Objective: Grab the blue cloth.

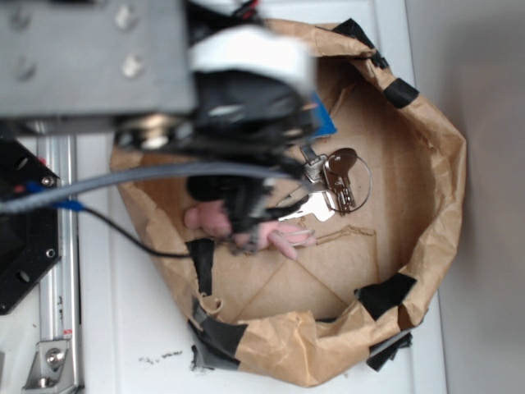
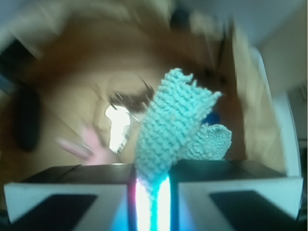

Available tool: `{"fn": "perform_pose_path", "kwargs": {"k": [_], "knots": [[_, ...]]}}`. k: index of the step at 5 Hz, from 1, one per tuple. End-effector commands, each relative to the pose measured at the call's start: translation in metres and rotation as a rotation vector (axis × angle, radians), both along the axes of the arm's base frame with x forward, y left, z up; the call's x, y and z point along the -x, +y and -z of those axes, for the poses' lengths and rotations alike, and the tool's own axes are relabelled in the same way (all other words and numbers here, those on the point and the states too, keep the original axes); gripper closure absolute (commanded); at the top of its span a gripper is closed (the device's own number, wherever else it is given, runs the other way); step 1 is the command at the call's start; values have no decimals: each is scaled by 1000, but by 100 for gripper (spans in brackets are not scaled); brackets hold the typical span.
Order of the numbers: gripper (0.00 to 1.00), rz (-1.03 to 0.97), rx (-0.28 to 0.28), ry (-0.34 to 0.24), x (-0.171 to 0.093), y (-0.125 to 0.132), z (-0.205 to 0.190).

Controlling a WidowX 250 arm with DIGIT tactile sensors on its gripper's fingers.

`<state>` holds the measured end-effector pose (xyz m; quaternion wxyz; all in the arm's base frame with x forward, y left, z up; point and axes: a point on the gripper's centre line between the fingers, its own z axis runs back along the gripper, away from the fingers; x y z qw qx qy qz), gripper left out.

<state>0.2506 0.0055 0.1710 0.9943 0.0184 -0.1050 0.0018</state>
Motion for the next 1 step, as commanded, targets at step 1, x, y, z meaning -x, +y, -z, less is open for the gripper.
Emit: {"fn": "perform_pose_path", "kwargs": {"k": [1], "knots": [[100,83,34,-30,-20,0,7]]}}
